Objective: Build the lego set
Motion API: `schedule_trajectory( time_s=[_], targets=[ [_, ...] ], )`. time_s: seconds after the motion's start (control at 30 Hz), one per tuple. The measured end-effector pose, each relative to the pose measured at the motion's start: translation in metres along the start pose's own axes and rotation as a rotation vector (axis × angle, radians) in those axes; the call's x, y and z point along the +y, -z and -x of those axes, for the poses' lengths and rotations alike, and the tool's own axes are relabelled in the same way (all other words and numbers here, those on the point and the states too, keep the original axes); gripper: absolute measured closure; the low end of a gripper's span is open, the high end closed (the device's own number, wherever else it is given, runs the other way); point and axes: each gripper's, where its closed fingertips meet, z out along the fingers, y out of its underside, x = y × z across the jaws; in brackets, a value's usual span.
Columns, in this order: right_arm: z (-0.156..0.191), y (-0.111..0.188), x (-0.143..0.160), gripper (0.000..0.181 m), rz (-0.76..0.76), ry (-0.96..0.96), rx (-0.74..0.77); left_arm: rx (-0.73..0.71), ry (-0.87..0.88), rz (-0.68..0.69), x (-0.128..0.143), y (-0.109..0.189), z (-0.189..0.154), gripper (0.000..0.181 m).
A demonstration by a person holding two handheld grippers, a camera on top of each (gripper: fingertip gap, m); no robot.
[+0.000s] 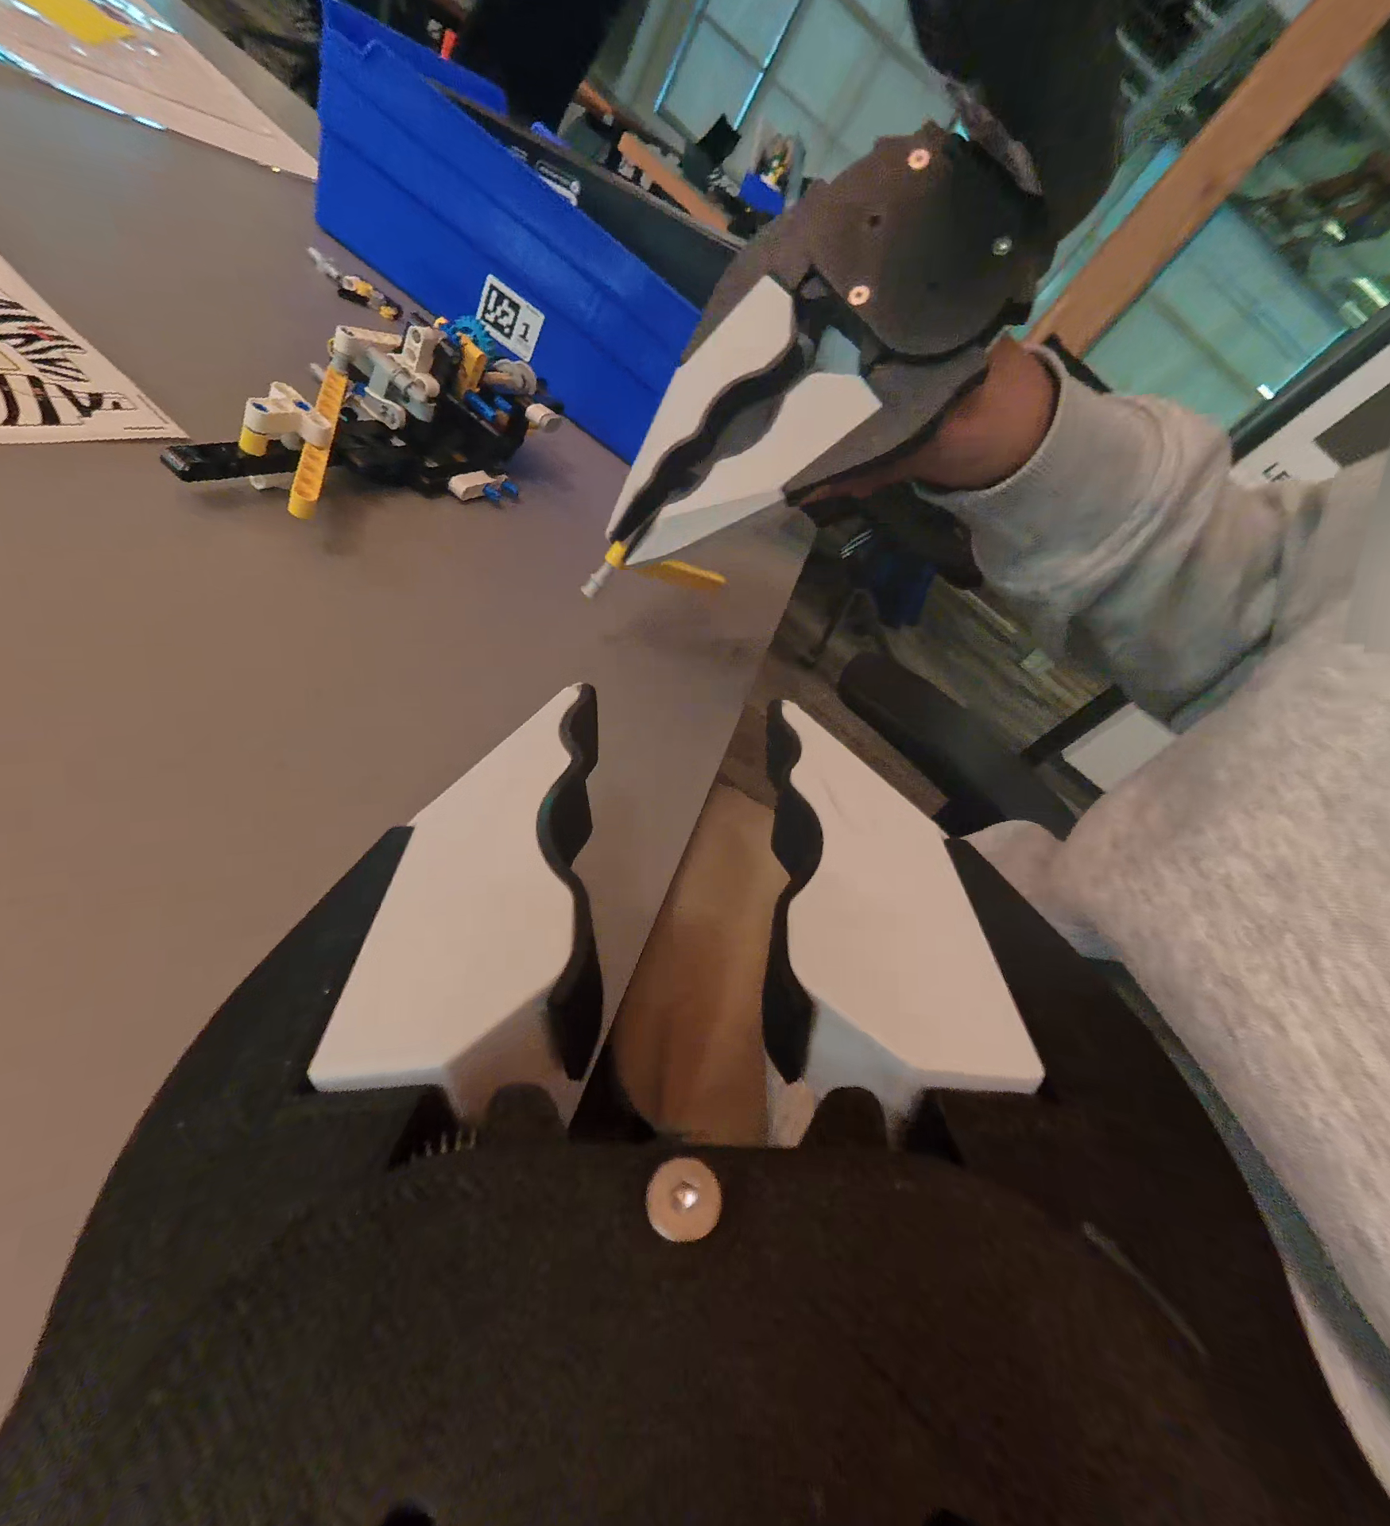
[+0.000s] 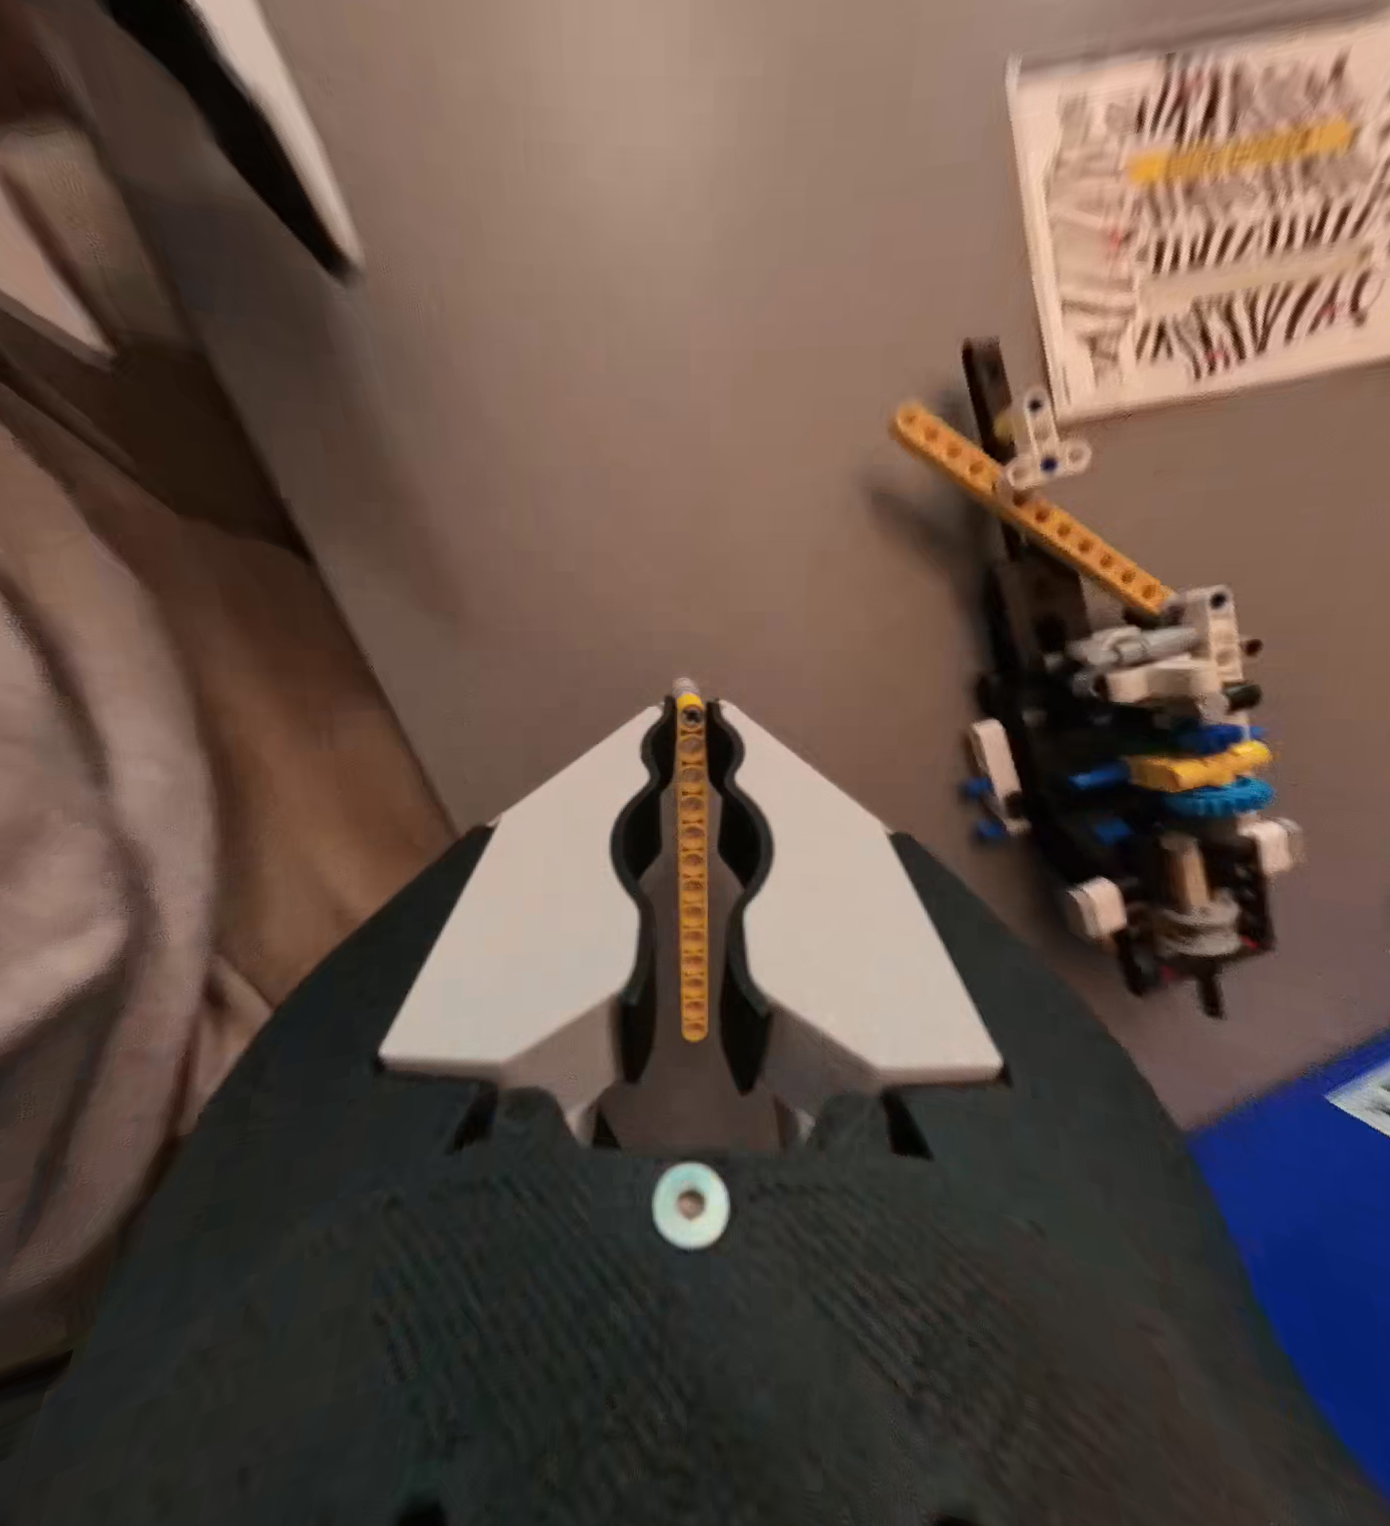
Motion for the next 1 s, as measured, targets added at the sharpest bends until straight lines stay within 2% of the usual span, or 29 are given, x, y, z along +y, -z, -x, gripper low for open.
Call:
schedule_trajectory(
  time_s=[0.13, 0.33, 1.0],
  targets=[
    [-0.011, -0.021, 0.017, 0.176, 0.231, 0.088, 0.030, -0.002, 0.038, -0.023, -0.004, 0.007, 0.003, 0.143],
    [-0.010, -0.031, 0.020, 0.176, 0.370, 0.122, 0.023, 0.012, 0.103, -0.045, -0.009, 0.015, 0.011, 0.144],
    [-0.009, -0.033, 0.022, 0.176, 0.406, 0.055, -0.063, 0.030, 0.150, -0.044, -0.008, 0.017, 0.014, 0.145]
  ],
)
